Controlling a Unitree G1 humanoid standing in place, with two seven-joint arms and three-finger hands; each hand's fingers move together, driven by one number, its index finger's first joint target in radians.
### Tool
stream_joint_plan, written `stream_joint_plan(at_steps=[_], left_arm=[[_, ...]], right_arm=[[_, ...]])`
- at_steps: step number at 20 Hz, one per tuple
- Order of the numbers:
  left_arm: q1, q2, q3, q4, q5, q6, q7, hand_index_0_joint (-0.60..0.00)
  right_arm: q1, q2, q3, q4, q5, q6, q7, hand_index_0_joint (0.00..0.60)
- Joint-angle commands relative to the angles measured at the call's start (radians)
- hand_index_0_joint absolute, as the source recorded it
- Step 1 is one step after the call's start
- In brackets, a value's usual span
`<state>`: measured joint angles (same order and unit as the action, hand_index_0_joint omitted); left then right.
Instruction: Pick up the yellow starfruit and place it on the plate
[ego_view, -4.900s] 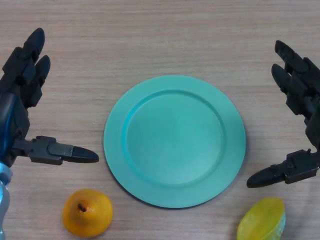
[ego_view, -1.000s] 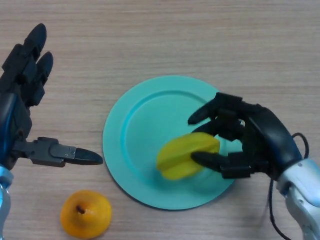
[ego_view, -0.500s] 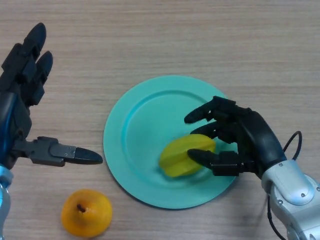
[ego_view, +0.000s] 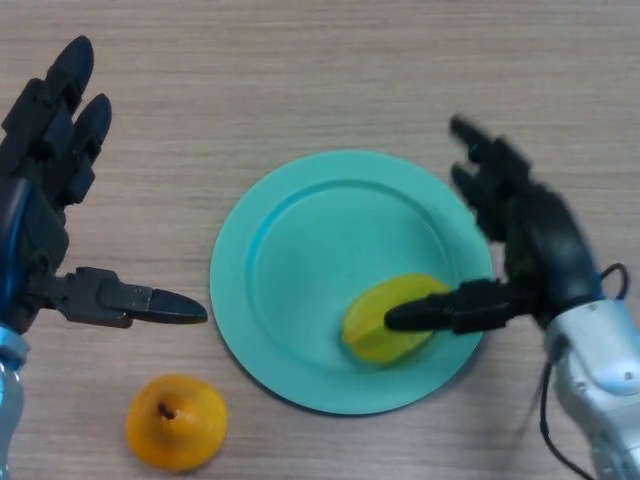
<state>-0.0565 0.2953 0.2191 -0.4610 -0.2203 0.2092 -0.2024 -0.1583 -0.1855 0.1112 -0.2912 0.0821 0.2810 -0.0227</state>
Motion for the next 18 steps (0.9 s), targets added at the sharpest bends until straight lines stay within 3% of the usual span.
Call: stream_joint_plan(at_steps=[1,7,13,18], left_arm=[[-0.03,0.045,0.071,-0.026,-0.024,-0.113,-0.008,0.0],[-0.026,0.055,0.081,0.004,-0.008,-0.119,-0.045,0.0],[-0.025,0.054,0.076,0.023,0.037,-0.144,-0.052,0.0],[-0.014,0.04,0.061,0.015,0.057,-0.167,-0.024,0.0]], right_arm=[[0.005,-0.007,-0.093,-0.141,0.022,-0.049,0.026,0.0],[0.102,-0.036,-0.156,-0.334,0.067,0.019,0.062,0.0],[0.106,-0.051,-0.184,-0.338,-0.004,-0.015,0.078,0.0],[0.126,-0.049,-0.19,-0.352,0.006,-0.022,0.095,0.0]])
